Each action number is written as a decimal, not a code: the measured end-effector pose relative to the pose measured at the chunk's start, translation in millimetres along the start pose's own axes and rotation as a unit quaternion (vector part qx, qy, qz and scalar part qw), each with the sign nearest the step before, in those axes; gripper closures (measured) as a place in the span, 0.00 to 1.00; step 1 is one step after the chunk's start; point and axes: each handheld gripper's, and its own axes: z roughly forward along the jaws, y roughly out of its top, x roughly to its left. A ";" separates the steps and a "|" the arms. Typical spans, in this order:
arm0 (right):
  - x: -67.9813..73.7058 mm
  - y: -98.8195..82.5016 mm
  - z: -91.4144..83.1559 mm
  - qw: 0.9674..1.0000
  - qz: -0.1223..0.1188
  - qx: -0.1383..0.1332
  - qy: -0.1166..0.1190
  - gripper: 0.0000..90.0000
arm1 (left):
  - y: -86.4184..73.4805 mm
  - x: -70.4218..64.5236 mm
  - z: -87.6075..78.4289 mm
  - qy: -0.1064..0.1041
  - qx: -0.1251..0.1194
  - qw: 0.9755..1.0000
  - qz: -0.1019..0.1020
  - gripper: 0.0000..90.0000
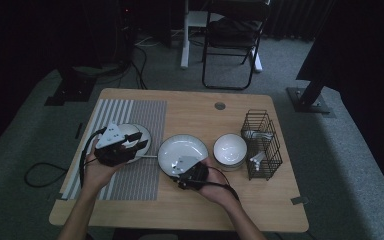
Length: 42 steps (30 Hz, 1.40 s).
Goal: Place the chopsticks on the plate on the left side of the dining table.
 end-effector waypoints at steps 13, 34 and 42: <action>11.8 -58.5 -34.7 0.998 0.056 0.002 -0.011 0.70 | 15.9 -19.3 23.1 -0.041 0.000 0.999 0.017 0.71; 9.6 -117.2 -48.2 0.990 0.134 0.004 -0.034 0.69 | 57.3 -71.5 106.3 -0.148 0.021 0.987 0.058 0.70; 7.1 -126.2 -48.1 0.988 0.153 -0.002 -0.038 0.68 | 75.0 -95.3 133.4 -0.177 0.025 0.981 0.074 0.70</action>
